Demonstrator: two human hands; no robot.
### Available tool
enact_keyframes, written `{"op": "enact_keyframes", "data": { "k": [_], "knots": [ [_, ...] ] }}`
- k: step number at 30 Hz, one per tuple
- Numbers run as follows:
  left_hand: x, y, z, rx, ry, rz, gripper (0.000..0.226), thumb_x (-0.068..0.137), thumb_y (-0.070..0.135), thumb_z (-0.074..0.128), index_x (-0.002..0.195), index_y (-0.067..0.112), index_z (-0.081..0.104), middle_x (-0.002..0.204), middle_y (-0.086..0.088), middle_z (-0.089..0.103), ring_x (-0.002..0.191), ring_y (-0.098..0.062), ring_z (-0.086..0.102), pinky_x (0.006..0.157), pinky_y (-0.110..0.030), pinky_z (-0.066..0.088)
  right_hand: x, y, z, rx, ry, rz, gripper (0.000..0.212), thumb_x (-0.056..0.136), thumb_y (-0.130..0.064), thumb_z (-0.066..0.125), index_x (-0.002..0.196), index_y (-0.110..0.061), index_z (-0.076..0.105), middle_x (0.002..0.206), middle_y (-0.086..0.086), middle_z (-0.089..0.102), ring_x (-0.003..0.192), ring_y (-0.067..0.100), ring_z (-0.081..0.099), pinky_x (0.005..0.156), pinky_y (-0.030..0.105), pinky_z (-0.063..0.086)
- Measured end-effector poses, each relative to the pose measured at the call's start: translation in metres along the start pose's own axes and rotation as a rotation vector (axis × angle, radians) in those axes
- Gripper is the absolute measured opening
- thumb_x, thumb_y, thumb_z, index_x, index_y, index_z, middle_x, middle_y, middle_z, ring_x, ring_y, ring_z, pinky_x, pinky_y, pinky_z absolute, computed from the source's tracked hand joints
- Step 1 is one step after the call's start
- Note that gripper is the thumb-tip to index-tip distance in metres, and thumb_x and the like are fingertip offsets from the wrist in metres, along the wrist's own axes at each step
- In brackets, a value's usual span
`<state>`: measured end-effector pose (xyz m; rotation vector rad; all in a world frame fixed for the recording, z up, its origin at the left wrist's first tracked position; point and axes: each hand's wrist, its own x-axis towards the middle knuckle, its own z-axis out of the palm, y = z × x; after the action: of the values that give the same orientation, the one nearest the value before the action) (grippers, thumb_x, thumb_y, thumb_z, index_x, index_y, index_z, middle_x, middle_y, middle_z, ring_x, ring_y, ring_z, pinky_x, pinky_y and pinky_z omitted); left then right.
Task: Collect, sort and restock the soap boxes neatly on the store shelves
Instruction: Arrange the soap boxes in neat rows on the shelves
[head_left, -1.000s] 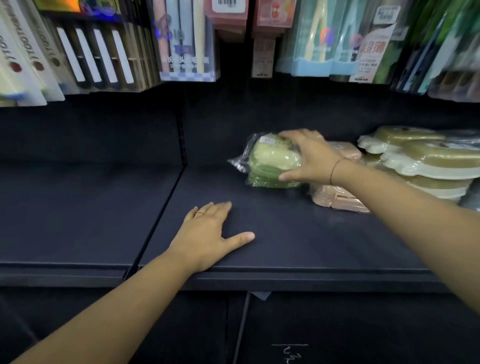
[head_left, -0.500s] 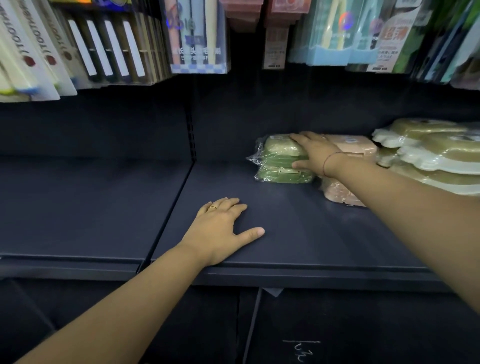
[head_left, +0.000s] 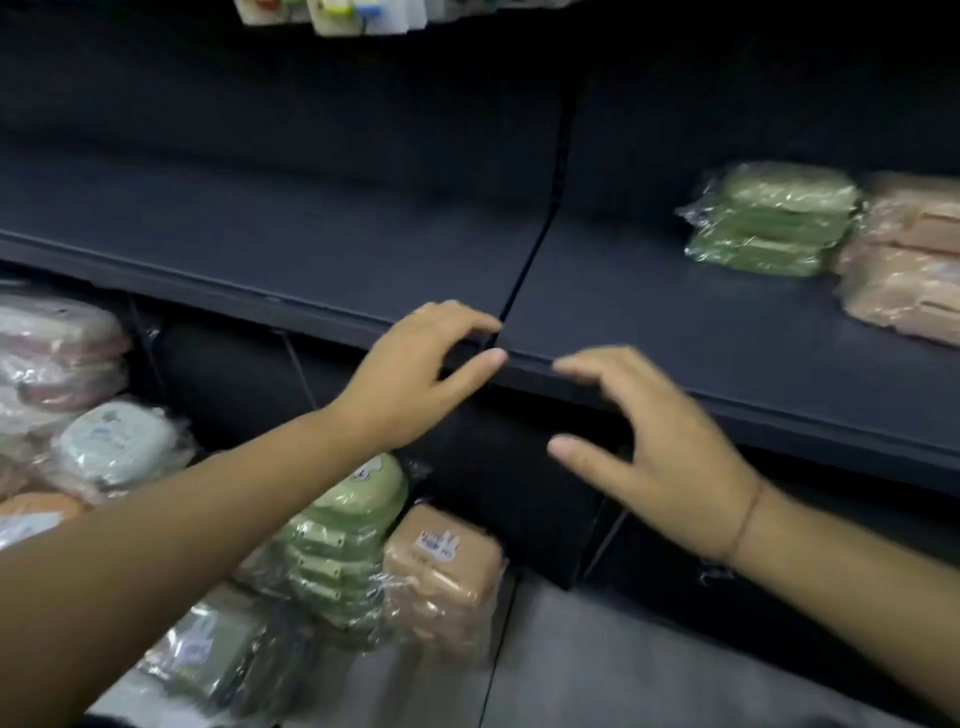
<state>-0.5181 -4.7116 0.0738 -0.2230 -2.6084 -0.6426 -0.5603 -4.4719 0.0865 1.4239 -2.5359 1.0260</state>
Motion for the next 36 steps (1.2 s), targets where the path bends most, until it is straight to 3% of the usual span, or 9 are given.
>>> {"op": "enact_keyframes", "data": {
  "k": [3, 6, 9, 12, 15, 21, 25, 29, 36],
  "knots": [
    [-0.074, -0.043, -0.022, 0.092, -0.119, -0.058, 0.058, 0.091, 0.067, 0.041, 0.111, 0.018, 0.066, 0.105, 0.008, 0.063, 0.101, -0.014, 0.056, 0.092, -0.03, 0.042, -0.022, -0.009, 0.075, 0.033, -0.264, 0.148, 0.082, 0.073, -0.071, 0.048, 0.141, -0.025, 0.041, 0.136, -0.01, 0.039, 0.128, 0.009, 0.037, 0.109, 0.021, 0.029],
    [-0.103, -0.087, -0.019, 0.178, -0.326, -0.143, 0.089, 0.074, 0.089, 0.033, 0.122, 0.02, 0.063, 0.12, 0.006, 0.059, 0.112, -0.016, 0.053, 0.101, -0.038, 0.042, -0.03, -0.001, 0.143, 0.018, -0.403, 0.325, 0.111, 0.06, -0.082, 0.052, 0.152, -0.03, 0.018, 0.153, -0.007, 0.018, 0.141, 0.014, 0.017, 0.118, 0.032, 0.016],
    [-0.108, -0.113, -0.006, 0.271, -0.6, -0.316, 0.131, 0.044, 0.105, 0.025, 0.148, 0.025, 0.034, 0.15, 0.005, 0.034, 0.141, -0.017, 0.026, 0.118, -0.039, 0.018, -0.029, 0.004, 0.186, 0.001, -0.407, 0.477, 0.11, 0.067, -0.069, 0.069, 0.153, -0.03, 0.012, 0.157, -0.003, 0.011, 0.144, 0.021, 0.013, 0.118, 0.037, 0.015],
    [-0.108, -0.125, 0.01, 0.325, -0.806, -0.368, 0.129, 0.05, 0.093, 0.052, 0.154, 0.028, 0.014, 0.158, 0.004, 0.017, 0.147, -0.022, 0.012, 0.119, -0.042, 0.004, -0.03, 0.007, 0.209, -0.021, -0.407, 0.553, 0.109, 0.069, -0.063, 0.073, 0.153, -0.031, 0.012, 0.155, -0.002, 0.014, 0.142, 0.023, 0.017, 0.116, 0.038, 0.019],
    [-0.099, -0.126, 0.012, 0.351, -0.789, -0.37, 0.119, 0.059, 0.077, 0.071, 0.152, 0.028, 0.016, 0.152, 0.005, 0.024, 0.14, -0.023, 0.021, 0.116, -0.041, 0.012, -0.033, 0.008, 0.22, -0.08, -0.406, 0.565, 0.106, 0.069, -0.063, 0.072, 0.152, -0.032, 0.013, 0.151, -0.003, 0.019, 0.138, 0.022, 0.021, 0.114, 0.036, 0.022],
    [-0.091, -0.121, 0.01, 0.511, -0.902, -0.356, 0.128, 0.055, 0.079, 0.073, 0.155, 0.027, 0.012, 0.157, 0.004, 0.015, 0.14, -0.027, 0.017, 0.116, -0.043, 0.014, -0.03, 0.009, 0.217, -0.144, -0.367, 0.545, 0.098, 0.074, -0.061, 0.07, 0.151, -0.03, 0.017, 0.14, -0.003, 0.033, 0.129, 0.022, 0.031, 0.11, 0.034, 0.027],
    [-0.092, -0.116, 0.011, 0.465, -0.867, -0.37, 0.123, 0.055, 0.071, 0.079, 0.152, 0.029, 0.018, 0.149, 0.005, 0.026, 0.135, -0.023, 0.024, 0.109, -0.043, 0.019, -0.032, 0.008, 0.194, -0.132, -0.359, 0.5, 0.096, 0.072, -0.06, 0.072, 0.149, -0.032, 0.021, 0.138, -0.005, 0.035, 0.125, 0.02, 0.032, 0.109, 0.032, 0.028],
    [-0.092, -0.106, 0.016, 0.393, -0.835, -0.387, 0.12, 0.057, 0.065, 0.081, 0.151, 0.025, 0.017, 0.145, 0.003, 0.032, 0.134, -0.022, 0.032, 0.112, -0.046, 0.025, -0.034, 0.003, 0.145, -0.077, -0.326, 0.474, 0.098, 0.068, -0.062, 0.073, 0.147, -0.035, 0.023, 0.137, -0.01, 0.035, 0.124, 0.016, 0.031, 0.109, 0.032, 0.029],
    [-0.078, -0.045, -0.005, 0.373, -0.912, -0.226, 0.122, 0.048, 0.08, 0.069, 0.148, 0.033, 0.016, 0.135, 0.019, 0.026, 0.127, -0.006, 0.031, 0.111, -0.033, 0.029, -0.051, 0.003, 0.002, -0.043, -0.271, 0.37, 0.101, 0.059, -0.055, 0.083, 0.144, -0.041, 0.029, 0.129, -0.023, 0.038, 0.119, 0.0, 0.035, 0.104, 0.017, 0.03]
  ]
}}
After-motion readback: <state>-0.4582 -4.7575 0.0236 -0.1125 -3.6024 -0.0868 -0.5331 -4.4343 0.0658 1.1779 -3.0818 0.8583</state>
